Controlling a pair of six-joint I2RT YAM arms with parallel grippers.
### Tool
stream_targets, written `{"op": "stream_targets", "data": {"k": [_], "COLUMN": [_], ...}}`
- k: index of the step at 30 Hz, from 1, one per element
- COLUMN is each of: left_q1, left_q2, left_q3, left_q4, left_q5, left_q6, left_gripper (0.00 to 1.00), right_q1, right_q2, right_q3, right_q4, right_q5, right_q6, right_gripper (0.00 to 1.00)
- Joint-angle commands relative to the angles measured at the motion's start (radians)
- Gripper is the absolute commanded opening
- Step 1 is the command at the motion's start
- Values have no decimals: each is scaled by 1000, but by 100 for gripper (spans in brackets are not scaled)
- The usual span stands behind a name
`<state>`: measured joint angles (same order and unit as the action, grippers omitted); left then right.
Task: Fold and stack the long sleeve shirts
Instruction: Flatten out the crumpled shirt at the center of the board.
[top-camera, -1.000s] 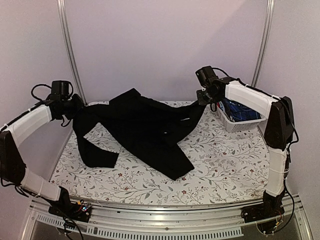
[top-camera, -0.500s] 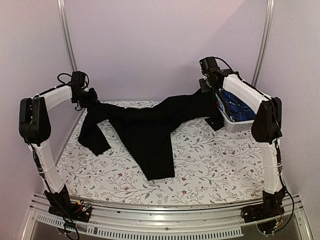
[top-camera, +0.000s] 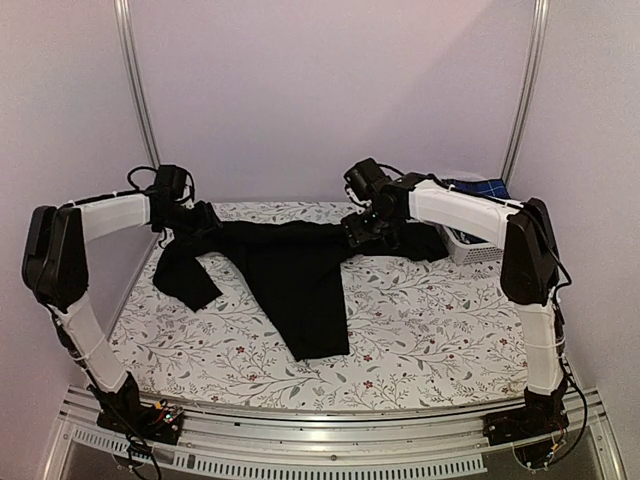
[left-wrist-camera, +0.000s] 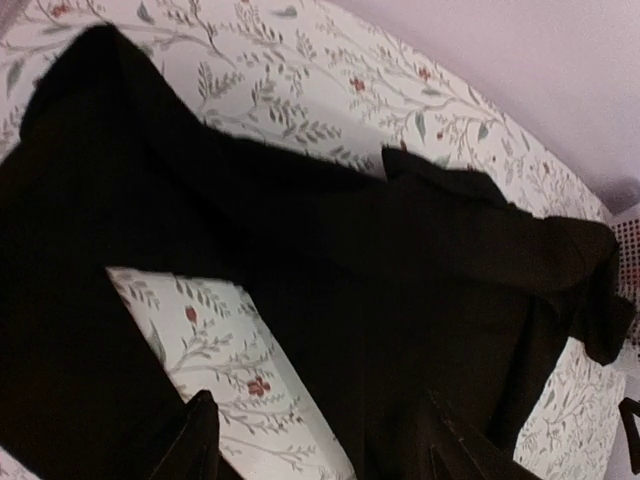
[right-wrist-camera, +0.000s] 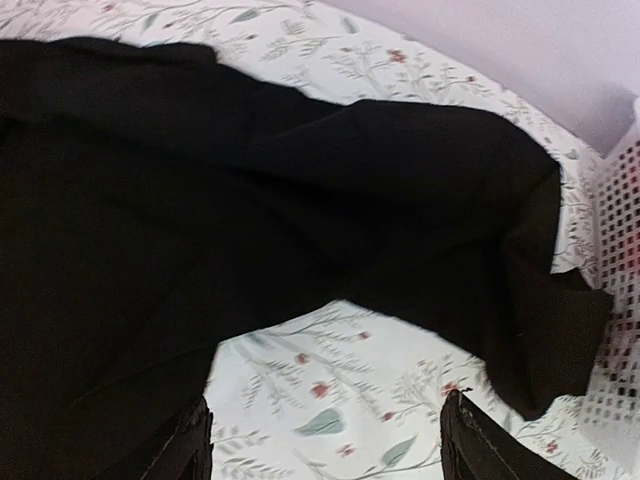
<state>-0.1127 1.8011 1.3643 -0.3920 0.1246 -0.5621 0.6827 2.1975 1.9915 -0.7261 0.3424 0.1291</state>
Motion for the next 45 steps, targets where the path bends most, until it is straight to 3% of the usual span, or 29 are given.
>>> {"op": "stream_targets", "data": {"k": [1, 8, 17, 35, 45], "left_q1": [-120, -298, -442, -455, -455], "left_q2": [-129, -230, -201, -171, -164], "left_q3": [-248, -543, -637, -642, -640], "left_q4": [146, 294, 375, 414, 414], "left_q5": [33, 49, 43, 47, 49], "left_q6": [-108, -266, -343, -344, -338], "left_gripper": [64, 50, 45, 43, 43], "right_q1": [124, 242, 353, 432, 433], "right_q2": [-93, -84, -62, 0, 11], "right_q3": [-97, -201, -296, -337, -361], "right_q4": [55, 107, 133, 142, 144], "right_q5": [-101, -173, -205, -250, -218], "right_q6": [116, 229, 306, 363, 396], "right_gripper": [76, 67, 65, 65, 50]}}
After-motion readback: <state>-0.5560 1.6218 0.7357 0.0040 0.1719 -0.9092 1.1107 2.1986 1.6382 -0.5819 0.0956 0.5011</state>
